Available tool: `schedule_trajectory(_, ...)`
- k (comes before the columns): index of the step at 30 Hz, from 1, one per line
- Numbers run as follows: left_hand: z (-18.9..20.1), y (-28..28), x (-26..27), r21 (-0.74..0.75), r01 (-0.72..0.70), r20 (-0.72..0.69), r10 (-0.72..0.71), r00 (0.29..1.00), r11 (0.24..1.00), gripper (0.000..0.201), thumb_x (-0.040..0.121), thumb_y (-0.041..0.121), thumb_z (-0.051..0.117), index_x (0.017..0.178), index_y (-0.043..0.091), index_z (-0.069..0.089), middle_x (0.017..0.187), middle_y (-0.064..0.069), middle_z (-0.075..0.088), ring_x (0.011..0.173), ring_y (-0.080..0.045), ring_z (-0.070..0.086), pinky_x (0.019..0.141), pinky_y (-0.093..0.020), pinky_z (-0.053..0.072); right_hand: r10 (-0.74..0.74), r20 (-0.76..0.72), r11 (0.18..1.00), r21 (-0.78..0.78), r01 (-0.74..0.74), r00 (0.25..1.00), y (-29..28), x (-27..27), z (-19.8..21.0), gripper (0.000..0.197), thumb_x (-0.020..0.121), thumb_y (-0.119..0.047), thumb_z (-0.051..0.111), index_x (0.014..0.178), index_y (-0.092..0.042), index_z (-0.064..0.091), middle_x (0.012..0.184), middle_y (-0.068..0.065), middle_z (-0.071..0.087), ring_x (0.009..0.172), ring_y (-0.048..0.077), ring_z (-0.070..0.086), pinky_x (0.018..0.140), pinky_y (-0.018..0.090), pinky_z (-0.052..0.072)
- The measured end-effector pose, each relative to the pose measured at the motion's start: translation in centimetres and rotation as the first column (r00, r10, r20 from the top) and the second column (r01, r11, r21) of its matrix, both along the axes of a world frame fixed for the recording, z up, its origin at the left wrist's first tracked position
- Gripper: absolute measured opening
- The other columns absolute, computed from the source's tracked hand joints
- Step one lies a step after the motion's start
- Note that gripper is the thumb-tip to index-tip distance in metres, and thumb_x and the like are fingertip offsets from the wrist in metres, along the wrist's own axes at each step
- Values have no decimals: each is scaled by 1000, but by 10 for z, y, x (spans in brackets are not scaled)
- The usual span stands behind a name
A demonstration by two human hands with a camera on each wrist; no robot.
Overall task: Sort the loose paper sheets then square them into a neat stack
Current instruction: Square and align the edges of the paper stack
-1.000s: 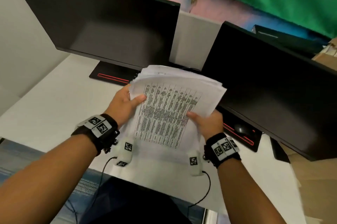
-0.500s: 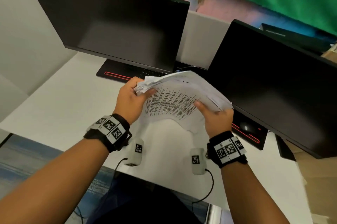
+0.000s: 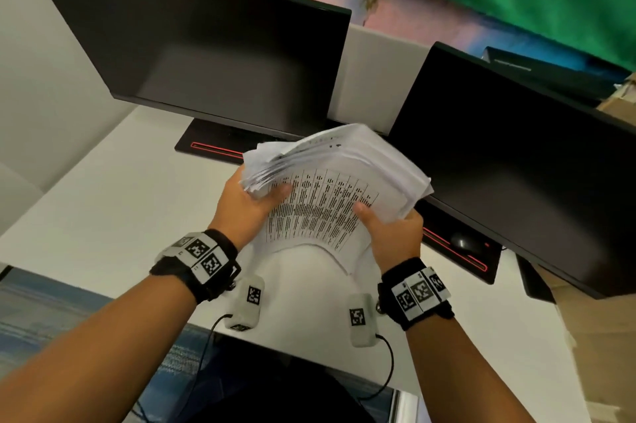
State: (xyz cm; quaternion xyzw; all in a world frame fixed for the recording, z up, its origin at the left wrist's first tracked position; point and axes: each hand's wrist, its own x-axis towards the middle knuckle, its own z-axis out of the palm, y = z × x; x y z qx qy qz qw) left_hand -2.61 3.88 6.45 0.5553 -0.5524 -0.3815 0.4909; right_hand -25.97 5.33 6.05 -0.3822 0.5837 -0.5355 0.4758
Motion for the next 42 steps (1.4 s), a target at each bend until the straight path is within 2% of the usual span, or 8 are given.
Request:
schedule_trajectory(3, -1, 7, -5, 72, 54, -22, -53, 998, 996, 61, 81, 36, 74, 133, 22, 45, 110, 35, 57, 100, 23, 57, 84, -5, 48, -8, -3, 1000, -12, 8, 1000, 5, -2, -3, 40, 72, -7, 85, 101, -21, 62, 97, -3, 72, 84, 10, 72, 62, 18, 58)
schedule_trajectory(5, 7, 9, -13, 8, 11, -46, -11, 999, 1000, 54, 81, 43, 72, 123, 33, 38, 108, 20, 60, 92, 17, 62, 77, -8, 52, -27, 12, 998, -65, 27, 1000, 4, -4, 5, 41, 72, -8, 85, 104, -21, 62, 98, -1, 73, 85, 8, 74, 65, 22, 60)
schedule_trajectory(11, 24, -2, -29, -232, -234, -108, 214, 971, 944, 42, 90, 22, 70, 122, 15, 44, 99, 11, 55, 83, 6, 59, 75, -15, 49, -84, 23, 967, -241, 87, 996, -5, -6, 25, 34, 80, -10, 79, 101, -30, 61, 99, -4, 69, 87, 4, 72, 67, 21, 58)
schedule_trajectory(18, 37, -1, -31, -431, -148, 12, 170, 985, 890, 15, 97, 19, 59, 111, 14, 62, 105, 2, 62, 97, -7, 61, 87, -22, 48, -100, -12, 941, -326, 91, 995, -5, -4, 35, 22, 91, -13, 67, 103, -31, 61, 99, -3, 66, 79, 2, 70, 61, 19, 56)
schedule_trajectory(25, 41, -5, -31, -352, -256, 19, 280, 960, 900, 31, 106, 15, 43, 79, 26, 52, 74, 16, 51, 70, 3, 47, 69, -11, 37, -120, -101, 935, -347, 78, 988, -2, -4, 32, 12, 102, -18, 50, 106, -18, 61, 85, -4, 67, 73, 7, 69, 61, 26, 58)
schedule_trajectory(33, 49, -5, -30, -397, -197, -24, 205, 979, 896, 19, 102, 16, 50, 100, 4, 64, 97, -4, 66, 92, -6, 62, 85, -19, 48, -132, -117, 888, -456, 64, 984, 0, -1, 47, 18, 102, -4, 46, 113, 0, 61, 106, -8, 65, 91, -1, 66, 65, 14, 53)
schedule_trajectory(38, 47, -5, -29, -378, -253, -31, 262, 965, 890, 23, 103, 13, 49, 91, 32, 55, 85, 6, 58, 79, -10, 56, 77, -23, 47, -179, -155, 886, -455, 90, 972, 2, 2, 36, 19, 101, -7, 47, 111, -6, 62, 115, -3, 67, 104, 15, 65, 82, 32, 57)
schedule_trajectory(42, 45, -4, -30, -339, -241, -54, 238, 970, 909, 26, 101, 9, 46, 92, 32, 52, 95, -4, 65, 91, -21, 63, 84, -32, 51, -177, -128, 887, -451, 102, 976, 4, 4, 31, 16, 98, -8, 47, 102, -15, 61, 114, 2, 67, 106, 14, 64, 87, 27, 55)
